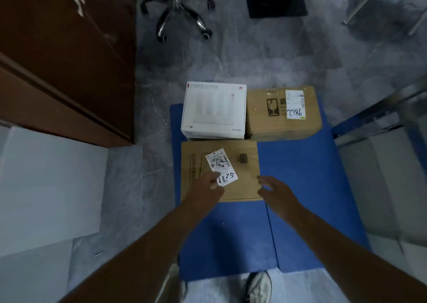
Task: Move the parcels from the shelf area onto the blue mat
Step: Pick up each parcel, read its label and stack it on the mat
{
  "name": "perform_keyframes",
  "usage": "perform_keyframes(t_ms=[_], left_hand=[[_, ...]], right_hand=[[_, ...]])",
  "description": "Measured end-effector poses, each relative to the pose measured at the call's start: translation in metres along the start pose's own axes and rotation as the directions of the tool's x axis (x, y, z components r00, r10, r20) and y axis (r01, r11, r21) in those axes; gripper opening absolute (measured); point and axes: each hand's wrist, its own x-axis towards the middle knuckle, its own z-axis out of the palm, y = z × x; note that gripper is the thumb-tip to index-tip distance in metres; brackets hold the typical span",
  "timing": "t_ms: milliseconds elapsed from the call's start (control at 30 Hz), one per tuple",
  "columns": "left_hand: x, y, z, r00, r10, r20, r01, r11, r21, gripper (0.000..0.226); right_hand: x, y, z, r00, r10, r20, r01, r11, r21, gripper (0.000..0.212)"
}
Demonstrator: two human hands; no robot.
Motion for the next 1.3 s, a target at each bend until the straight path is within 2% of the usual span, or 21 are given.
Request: perform_keyframes(t_ms=[133, 267, 367, 433, 533, 700, 800, 933, 967, 1100, 1200, 1300], left_hand=[[-0.081, 0.1, -0.002, 0.986, 0.157, -0.056, -0.152, 0.985, 0.08, 0.035], [-0.172, 0.179, -0.015, 0.954, 0.287, -0.085, -0.269, 0.946, 0.181, 0.046], [-0.237, 0.227, -0.02, 0.918, 0.385, -0.095, -0.346, 0.895, 0.283, 0.056], [-0.269, 0.256, -0.02, 0.873, 0.475, -0.115, -0.418, 0.848, 0.327, 0.056], [-0.306, 0.291, -0.013, 0.79, 0.613, 0.01, -0.558, 0.712, 0.427, 0.056], [-0.356, 0.344, -0.014, 0.654, 0.722, 0.227, -0.712, 0.486, 0.506, 0.064], [-0.385, 0.357, -0.013, 0.552, 0.746, 0.373, -0.787, 0.318, 0.528, 0.064], [-0.421, 0.357, -0.004, 0.424, 0.712, 0.559, -0.856, 0.115, 0.503, 0.066], [-0.432, 0.356, 0.002, 0.391, 0.704, 0.593, -0.874, 0.081, 0.48, 0.066], [-0.48, 0.35, 0.041, 0.297, 0.67, 0.681, -0.933, 0.052, 0.357, 0.068], [-0.524, 0.335, 0.081, 0.18, 0.592, 0.786, -0.956, -0.082, 0.28, 0.067], [-0.572, 0.311, 0.124, 0.078, 0.518, 0.852, -0.969, -0.162, 0.187, 0.065]], right_hand=[[-0.079, -0.079, -0.075, 0.979, -0.201, 0.039, 0.204, 0.974, -0.102, 0.041], [-0.167, -0.146, -0.154, 0.932, -0.358, -0.056, 0.352, 0.931, -0.092, 0.041], [-0.237, -0.164, -0.197, 0.889, -0.418, -0.188, 0.408, 0.909, -0.087, 0.036], [-0.275, -0.162, -0.214, 0.862, -0.455, -0.224, 0.427, 0.89, -0.161, 0.032], [-0.324, -0.162, -0.229, 0.859, -0.481, -0.174, 0.416, 0.855, -0.31, 0.045], [-0.404, -0.185, -0.25, 0.778, -0.491, -0.392, 0.384, 0.866, -0.321, 0.054], [-0.452, -0.184, -0.249, 0.747, -0.447, -0.492, 0.284, 0.884, -0.372, 0.052], [-0.519, -0.171, -0.239, 0.694, -0.325, -0.642, 0.146, 0.937, -0.317, 0.051], [-0.538, -0.164, -0.236, 0.675, -0.3, -0.674, 0.113, 0.945, -0.307, 0.051], [-0.614, -0.124, -0.224, 0.614, -0.201, -0.763, -0.024, 0.962, -0.273, 0.054], [-0.677, -0.079, -0.214, 0.546, -0.082, -0.834, -0.115, 0.978, -0.172, 0.051], [-0.744, -0.026, -0.197, 0.467, 0.08, -0.881, -0.205, 0.978, -0.02, 0.051]])
